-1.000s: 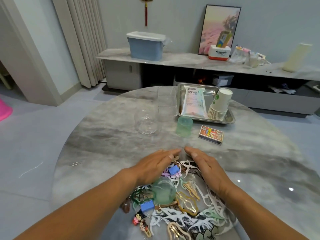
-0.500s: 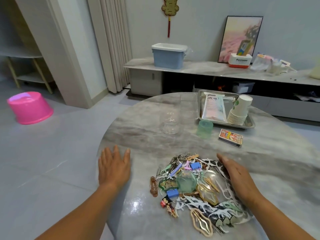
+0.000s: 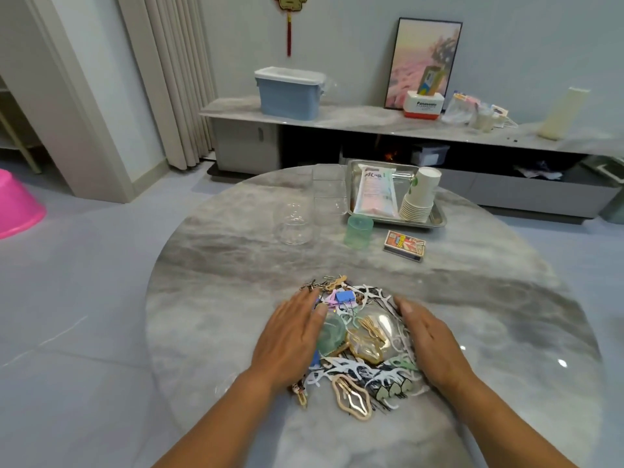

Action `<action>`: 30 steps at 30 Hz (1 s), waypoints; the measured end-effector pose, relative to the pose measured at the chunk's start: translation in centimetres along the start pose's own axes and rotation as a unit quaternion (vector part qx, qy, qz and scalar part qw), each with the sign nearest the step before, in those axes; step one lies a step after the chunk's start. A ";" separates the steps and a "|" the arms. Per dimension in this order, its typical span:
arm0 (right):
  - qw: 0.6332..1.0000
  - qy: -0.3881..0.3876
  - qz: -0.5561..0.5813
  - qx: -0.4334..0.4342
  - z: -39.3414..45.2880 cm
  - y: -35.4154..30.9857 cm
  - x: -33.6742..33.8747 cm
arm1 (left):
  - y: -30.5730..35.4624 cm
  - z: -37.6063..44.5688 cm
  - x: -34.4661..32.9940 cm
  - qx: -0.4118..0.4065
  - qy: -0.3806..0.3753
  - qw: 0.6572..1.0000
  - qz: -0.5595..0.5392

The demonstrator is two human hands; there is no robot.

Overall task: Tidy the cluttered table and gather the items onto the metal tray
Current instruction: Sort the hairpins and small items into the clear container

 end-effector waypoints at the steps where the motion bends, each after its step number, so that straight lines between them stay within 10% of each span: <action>1: 1.000 0.000 -0.005 -0.002 -0.2 0.1 -0.2 | 0.6 -0.1 -0.5 -0.003 -0.001 1.000 0.002; 13: 0.999 0.045 -0.025 -0.007 -1.7 0.7 2.4 | 5.3 -0.1 -3.5 -0.029 0.001 0.994 -0.104; 20: 0.982 0.185 -0.006 -0.028 -4.8 1.7 3.6 | 3.6 -6.6 -0.8 0.072 0.237 0.966 -0.080; 30: 0.966 0.236 -0.086 -0.061 -7.0 1.1 0.1 | 8.9 -5.5 -5.0 0.142 0.239 0.957 -0.081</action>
Point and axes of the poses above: each hand's wrist, its own z-axis towards the middle knuckle, its own x-axis out of the back of the hand, y = z × x, the point moved 8 cm from there along z, towards the middle knuckle, and after that the axes turned 4 degrees about -y, right-handed, at the moved point
